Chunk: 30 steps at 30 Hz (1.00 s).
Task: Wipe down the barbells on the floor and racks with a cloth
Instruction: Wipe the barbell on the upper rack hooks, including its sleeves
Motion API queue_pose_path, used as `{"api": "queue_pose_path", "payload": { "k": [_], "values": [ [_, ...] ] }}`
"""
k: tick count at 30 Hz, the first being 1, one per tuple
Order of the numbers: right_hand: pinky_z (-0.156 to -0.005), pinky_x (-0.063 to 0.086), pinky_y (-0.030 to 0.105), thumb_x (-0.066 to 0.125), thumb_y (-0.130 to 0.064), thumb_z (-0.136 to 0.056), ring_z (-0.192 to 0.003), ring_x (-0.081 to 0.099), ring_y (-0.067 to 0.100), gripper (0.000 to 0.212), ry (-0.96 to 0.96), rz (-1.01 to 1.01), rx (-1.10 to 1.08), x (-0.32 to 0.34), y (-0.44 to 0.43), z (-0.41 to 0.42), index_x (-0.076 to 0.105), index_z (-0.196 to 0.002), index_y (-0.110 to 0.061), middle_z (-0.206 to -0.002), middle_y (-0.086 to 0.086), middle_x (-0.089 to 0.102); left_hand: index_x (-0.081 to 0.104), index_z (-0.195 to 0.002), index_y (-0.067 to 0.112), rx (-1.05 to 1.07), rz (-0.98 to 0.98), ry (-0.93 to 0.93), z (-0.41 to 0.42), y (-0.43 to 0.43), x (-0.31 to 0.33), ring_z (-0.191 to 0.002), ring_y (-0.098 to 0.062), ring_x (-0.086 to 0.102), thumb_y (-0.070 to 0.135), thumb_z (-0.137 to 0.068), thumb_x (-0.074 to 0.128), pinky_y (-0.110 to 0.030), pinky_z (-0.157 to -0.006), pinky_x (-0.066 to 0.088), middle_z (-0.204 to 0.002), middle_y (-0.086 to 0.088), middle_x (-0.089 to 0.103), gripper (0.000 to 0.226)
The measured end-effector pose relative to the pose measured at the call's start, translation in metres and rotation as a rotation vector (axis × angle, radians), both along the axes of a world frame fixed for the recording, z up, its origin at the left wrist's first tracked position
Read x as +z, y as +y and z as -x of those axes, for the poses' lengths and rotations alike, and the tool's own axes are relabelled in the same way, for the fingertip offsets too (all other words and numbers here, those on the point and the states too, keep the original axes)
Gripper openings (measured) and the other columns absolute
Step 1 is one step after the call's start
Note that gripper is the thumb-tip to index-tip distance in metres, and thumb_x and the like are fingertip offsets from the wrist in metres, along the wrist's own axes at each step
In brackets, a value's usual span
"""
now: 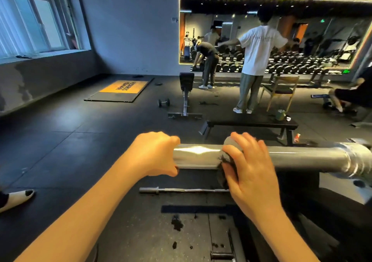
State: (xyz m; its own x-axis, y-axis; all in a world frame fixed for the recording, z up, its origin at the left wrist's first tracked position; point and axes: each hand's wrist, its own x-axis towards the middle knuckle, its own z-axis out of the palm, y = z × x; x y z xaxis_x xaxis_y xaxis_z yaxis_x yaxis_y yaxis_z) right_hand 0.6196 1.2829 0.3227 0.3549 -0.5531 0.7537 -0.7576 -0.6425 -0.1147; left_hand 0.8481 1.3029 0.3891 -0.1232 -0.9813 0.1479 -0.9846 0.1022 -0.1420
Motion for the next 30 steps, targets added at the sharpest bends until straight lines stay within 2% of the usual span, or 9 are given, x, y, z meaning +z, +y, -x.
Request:
{"api": "queue_pose_path", "payload": {
  "k": [4, 8, 12, 16, 18, 20, 25, 27, 30],
  "values": [
    [-0.112, 0.027, 0.055, 0.041, -0.028, -0.091, -0.133, 0.038, 0.035, 0.031, -0.223, -0.052, -0.173, 0.001, -0.002, 0.007, 0.054, -0.116, -0.014, -0.133, 0.012, 0.052, 0.060, -0.085, 0.019, -0.074, 0.382, -0.080, 0.001, 0.007, -0.028, -0.055, -0.018, 0.056, 0.043, -0.053, 0.085, -0.027, -0.049, 0.044, -0.068, 0.003, 0.061, 0.047],
    [-0.115, 0.020, 0.045, 0.043, -0.029, -0.089, -0.134, 0.035, 0.035, 0.031, -0.134, -0.002, -0.064, -0.005, 0.012, -0.054, 0.051, -0.117, -0.017, -0.135, 0.010, 0.048, 0.056, -0.071, 0.011, -0.045, 0.585, -0.070, 0.003, 0.005, -0.046, -0.047, -0.023, 0.045, 0.025, -0.051, 0.085, -0.031, -0.051, 0.032, -0.057, -0.004, 0.050, 0.038],
    [-0.117, 0.015, 0.042, 0.043, -0.031, -0.090, -0.133, 0.039, 0.030, 0.032, -0.042, 0.010, -0.067, -0.002, 0.002, -0.012, 0.051, -0.119, -0.020, -0.134, 0.006, 0.051, 0.058, -0.084, 0.015, -0.041, 0.499, -0.035, 0.009, 0.015, -0.038, -0.060, -0.022, 0.054, 0.035, -0.054, 0.085, -0.033, -0.060, 0.040, -0.070, 0.000, 0.056, 0.045],
    [-0.114, 0.025, 0.053, 0.042, -0.025, -0.090, -0.132, 0.040, 0.035, 0.030, -0.273, -0.026, -0.225, 0.000, 0.000, 0.008, 0.053, -0.115, -0.014, -0.130, 0.011, 0.053, 0.043, -0.122, 0.025, -0.009, 0.127, -0.014, 0.026, 0.010, -0.003, -0.103, -0.017, 0.054, 0.063, -0.072, 0.066, -0.036, -0.093, 0.040, -0.110, 0.008, 0.055, 0.067],
    [-0.117, 0.020, 0.045, 0.042, -0.025, -0.091, -0.135, 0.036, 0.036, 0.029, -0.276, -0.009, -0.186, -0.004, 0.006, -0.016, 0.051, -0.116, -0.015, -0.134, 0.011, 0.052, 0.043, -0.127, 0.023, -0.037, 0.002, 0.024, 0.043, -0.005, 0.005, -0.100, -0.019, 0.056, 0.062, -0.069, 0.070, -0.035, -0.084, 0.042, -0.110, 0.005, 0.057, 0.074],
    [-0.115, 0.019, 0.038, 0.044, -0.028, -0.091, -0.137, 0.035, 0.033, 0.031, -0.168, 0.014, -0.089, -0.008, 0.012, -0.021, 0.050, -0.120, -0.018, -0.138, 0.009, 0.050, 0.049, -0.119, 0.023, -0.042, -0.022, 0.053, 0.054, -0.011, 0.002, -0.083, -0.016, 0.054, 0.052, -0.072, 0.071, -0.030, -0.066, 0.040, -0.093, 0.007, 0.055, 0.060],
    [-0.109, 0.033, 0.054, 0.042, -0.028, -0.092, -0.130, 0.044, 0.035, 0.036, -0.161, 0.022, -0.302, -0.002, -0.008, 0.061, 0.057, -0.121, -0.011, -0.134, 0.012, 0.053, 0.049, -0.116, 0.021, -0.010, 0.199, -0.037, 0.058, -0.004, -0.010, -0.077, -0.016, 0.049, 0.044, -0.079, 0.067, -0.030, -0.062, 0.036, -0.090, 0.005, 0.054, 0.047],
    [-0.112, 0.030, 0.051, 0.040, -0.026, -0.094, -0.133, 0.042, 0.035, 0.037, -0.310, -0.005, -0.399, -0.001, -0.009, 0.066, 0.060, -0.119, -0.009, -0.134, 0.013, 0.053, 0.056, -0.096, 0.016, -0.067, 0.347, -0.074, 0.060, -0.002, -0.018, -0.066, -0.020, 0.056, 0.040, -0.064, 0.080, -0.030, -0.054, 0.034, -0.080, 0.000, 0.061, 0.046],
    [-0.111, 0.030, 0.044, 0.044, -0.025, -0.092, -0.135, 0.038, 0.032, 0.038, -0.341, 0.014, -0.341, -0.005, 0.005, 0.037, 0.060, -0.125, -0.012, -0.138, 0.010, 0.051, 0.052, -0.066, 0.013, -0.099, 0.483, -0.065, 0.057, -0.007, -0.033, -0.042, -0.021, 0.043, 0.021, -0.041, 0.089, -0.027, -0.049, 0.024, -0.052, -0.004, 0.048, 0.045]
  ]
}}
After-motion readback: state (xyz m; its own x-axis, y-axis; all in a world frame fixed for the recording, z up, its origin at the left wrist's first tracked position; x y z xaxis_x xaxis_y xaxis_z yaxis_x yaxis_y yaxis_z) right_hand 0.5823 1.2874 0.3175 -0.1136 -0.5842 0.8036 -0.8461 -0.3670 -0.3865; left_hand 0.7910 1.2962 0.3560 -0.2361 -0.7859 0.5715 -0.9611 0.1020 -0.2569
